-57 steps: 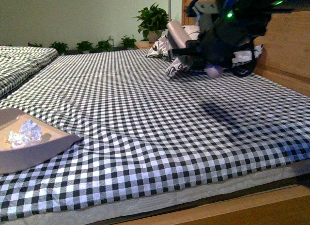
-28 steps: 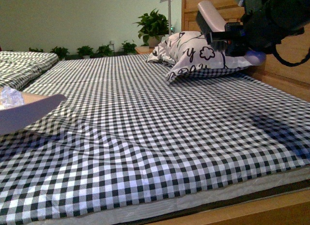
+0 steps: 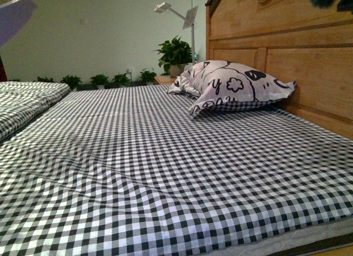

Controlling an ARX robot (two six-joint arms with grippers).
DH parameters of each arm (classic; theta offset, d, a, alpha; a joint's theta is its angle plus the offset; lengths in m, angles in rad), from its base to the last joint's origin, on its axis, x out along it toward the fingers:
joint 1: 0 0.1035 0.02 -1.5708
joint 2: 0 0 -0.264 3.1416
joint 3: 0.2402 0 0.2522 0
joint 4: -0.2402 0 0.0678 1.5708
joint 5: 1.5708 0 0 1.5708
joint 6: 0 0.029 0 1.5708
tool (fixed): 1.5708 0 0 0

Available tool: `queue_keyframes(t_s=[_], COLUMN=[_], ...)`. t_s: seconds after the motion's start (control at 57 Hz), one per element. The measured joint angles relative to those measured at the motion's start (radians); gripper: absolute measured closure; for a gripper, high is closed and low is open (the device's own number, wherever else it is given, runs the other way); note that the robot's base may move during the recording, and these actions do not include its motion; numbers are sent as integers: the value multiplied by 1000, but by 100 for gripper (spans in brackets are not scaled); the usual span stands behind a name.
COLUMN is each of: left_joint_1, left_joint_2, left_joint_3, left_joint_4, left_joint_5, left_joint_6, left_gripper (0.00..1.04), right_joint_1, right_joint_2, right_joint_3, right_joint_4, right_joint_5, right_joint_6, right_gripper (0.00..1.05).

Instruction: Clean up trash

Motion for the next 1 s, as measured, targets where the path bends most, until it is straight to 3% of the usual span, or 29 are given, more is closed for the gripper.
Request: queue_keyframes(t_s=[0.404, 1.0], left_joint_1=[-15, 50], left_joint_2=[-391, -579], left_joint_3=[-28, -84], left_joint_4=[-222, -351], left_joint_5=[54, 125], left_joint_6=[-105, -261], left_gripper=[78, 78], right_joint_1=[-78, -88], right_joint_2=[-339, -495], right_joint_3=[-193, -269], right_joint_4=[-9, -65], right_joint_5=[-77, -85], right_joint_6=[36, 39], right_gripper=[85, 85])
